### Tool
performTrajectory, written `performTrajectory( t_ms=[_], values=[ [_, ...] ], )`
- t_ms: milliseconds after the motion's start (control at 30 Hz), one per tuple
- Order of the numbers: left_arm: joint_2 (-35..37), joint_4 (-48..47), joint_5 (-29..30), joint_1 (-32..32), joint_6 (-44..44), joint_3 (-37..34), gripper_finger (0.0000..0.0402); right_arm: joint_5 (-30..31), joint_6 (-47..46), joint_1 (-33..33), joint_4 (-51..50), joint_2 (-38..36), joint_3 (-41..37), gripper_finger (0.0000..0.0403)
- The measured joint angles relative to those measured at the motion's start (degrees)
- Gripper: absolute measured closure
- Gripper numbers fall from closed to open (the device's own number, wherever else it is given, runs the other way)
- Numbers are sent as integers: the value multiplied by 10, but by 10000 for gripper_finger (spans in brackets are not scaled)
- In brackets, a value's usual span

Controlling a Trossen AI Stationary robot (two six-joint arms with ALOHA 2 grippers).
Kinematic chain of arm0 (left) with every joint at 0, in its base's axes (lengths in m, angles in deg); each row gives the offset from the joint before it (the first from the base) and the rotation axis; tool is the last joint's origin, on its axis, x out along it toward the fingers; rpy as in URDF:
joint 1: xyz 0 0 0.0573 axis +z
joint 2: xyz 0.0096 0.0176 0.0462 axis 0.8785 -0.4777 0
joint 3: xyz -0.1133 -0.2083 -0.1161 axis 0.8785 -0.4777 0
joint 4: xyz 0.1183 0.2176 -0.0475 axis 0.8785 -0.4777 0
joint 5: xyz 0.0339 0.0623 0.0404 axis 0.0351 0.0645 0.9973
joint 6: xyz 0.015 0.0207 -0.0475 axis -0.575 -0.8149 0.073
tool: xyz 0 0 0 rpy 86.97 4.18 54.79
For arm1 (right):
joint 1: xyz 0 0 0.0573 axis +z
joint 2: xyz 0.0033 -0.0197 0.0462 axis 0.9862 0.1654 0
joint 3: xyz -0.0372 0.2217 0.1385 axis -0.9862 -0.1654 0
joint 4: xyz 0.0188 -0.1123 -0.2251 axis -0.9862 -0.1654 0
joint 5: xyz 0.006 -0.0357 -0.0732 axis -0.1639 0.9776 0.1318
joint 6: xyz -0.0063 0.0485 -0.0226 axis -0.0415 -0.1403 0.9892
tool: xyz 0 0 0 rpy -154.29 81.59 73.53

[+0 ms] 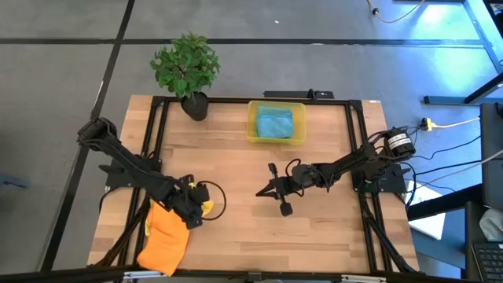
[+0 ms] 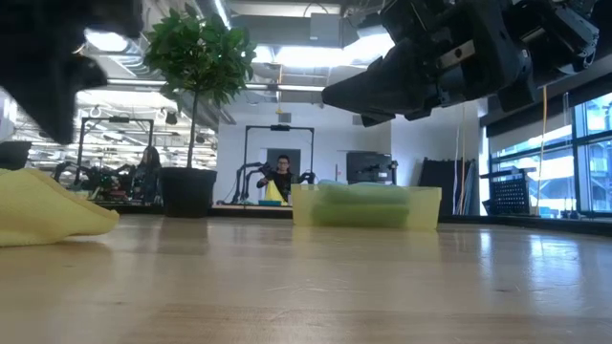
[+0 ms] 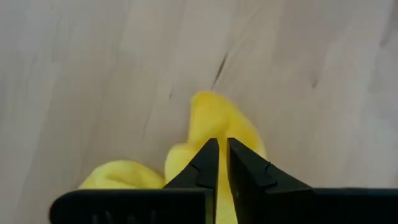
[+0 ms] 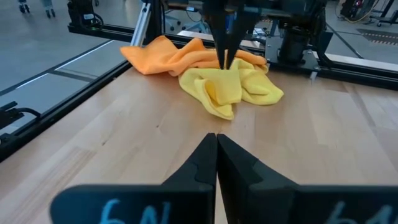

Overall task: Fold microfiber towels
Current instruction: Fold the orange microfiber towel

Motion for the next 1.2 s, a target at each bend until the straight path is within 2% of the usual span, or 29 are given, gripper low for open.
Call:
performTrajectory(
  t_ms=[133, 300, 500, 967, 1200],
  values=[
    [-1, 0, -33, -1, 11, -17, 350, 0, 0, 0, 0, 0, 0, 389],
    [-1, 16, -45, -12, 21, -17, 298, 0, 0, 0, 0, 0, 0, 389],
    [-1, 17, -54, -36, 78, -18, 253, 0, -2, 0, -1, 0, 0, 389],
    [-22, 0, -44, -99, 162, -18, 246, -1, -11, 0, 3, 0, 0, 389],
    [-76, -1, -126, -99, 179, -19, 246, -2, -11, 0, 4, 0, 0, 389]
  ],
)
